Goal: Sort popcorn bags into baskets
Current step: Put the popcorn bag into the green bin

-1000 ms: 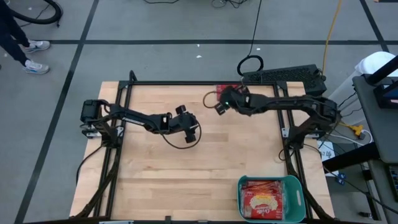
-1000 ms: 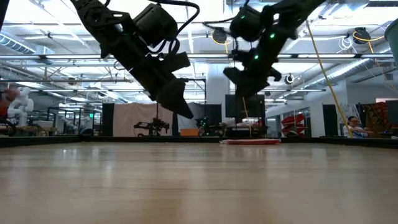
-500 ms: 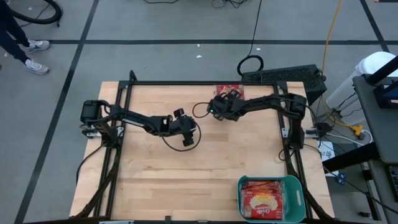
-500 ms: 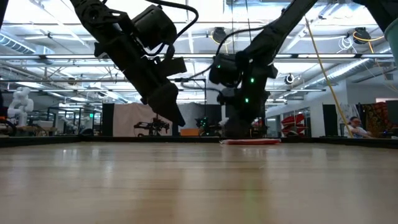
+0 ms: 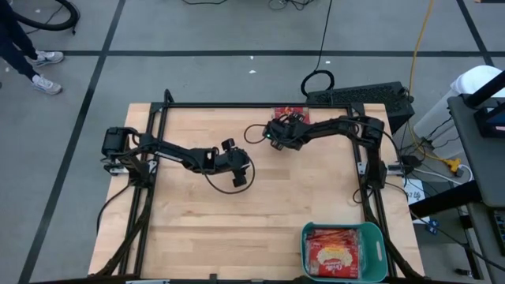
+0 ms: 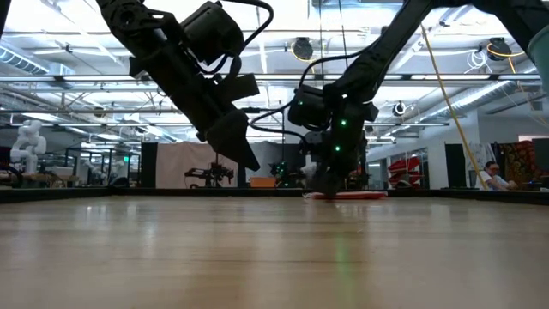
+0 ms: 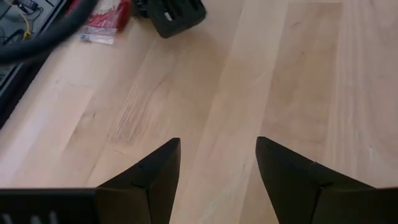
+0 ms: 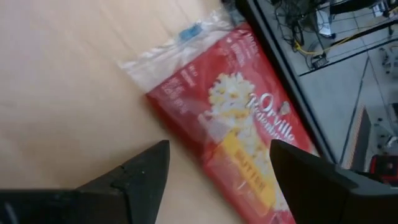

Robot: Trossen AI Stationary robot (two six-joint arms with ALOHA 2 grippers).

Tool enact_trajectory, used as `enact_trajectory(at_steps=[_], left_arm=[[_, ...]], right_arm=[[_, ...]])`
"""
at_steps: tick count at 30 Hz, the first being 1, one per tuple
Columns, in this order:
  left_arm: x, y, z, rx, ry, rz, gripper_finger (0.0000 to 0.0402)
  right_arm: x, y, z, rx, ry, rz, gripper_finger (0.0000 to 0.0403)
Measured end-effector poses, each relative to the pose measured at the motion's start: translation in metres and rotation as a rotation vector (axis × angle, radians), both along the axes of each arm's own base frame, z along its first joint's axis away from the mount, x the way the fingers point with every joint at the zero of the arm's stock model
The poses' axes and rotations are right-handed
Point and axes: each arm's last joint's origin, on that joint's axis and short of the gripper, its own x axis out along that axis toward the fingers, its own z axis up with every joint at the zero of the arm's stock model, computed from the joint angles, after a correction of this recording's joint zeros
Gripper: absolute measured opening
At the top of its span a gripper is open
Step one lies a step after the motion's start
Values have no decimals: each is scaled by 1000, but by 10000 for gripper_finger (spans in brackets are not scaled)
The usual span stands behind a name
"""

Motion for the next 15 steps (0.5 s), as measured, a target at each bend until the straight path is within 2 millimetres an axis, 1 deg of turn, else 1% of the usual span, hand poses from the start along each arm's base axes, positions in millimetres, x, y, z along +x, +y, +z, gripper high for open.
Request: enact_trajectory(at_steps=[3,9,12,15], left_arm=[[0,0,0,0,-1,0,214],[0,0,0,2,-5,-2,214],[1,0,1,8,-11,-7,214],[2,0,2,15,-18,-14,214]], right_arm=[[-1,-4,0,18,32,39,268],[-2,-8,0,80,31,86,264],[-3,-10,0,91,33,101,251],[-2,-13,0,91,7,99,227]])
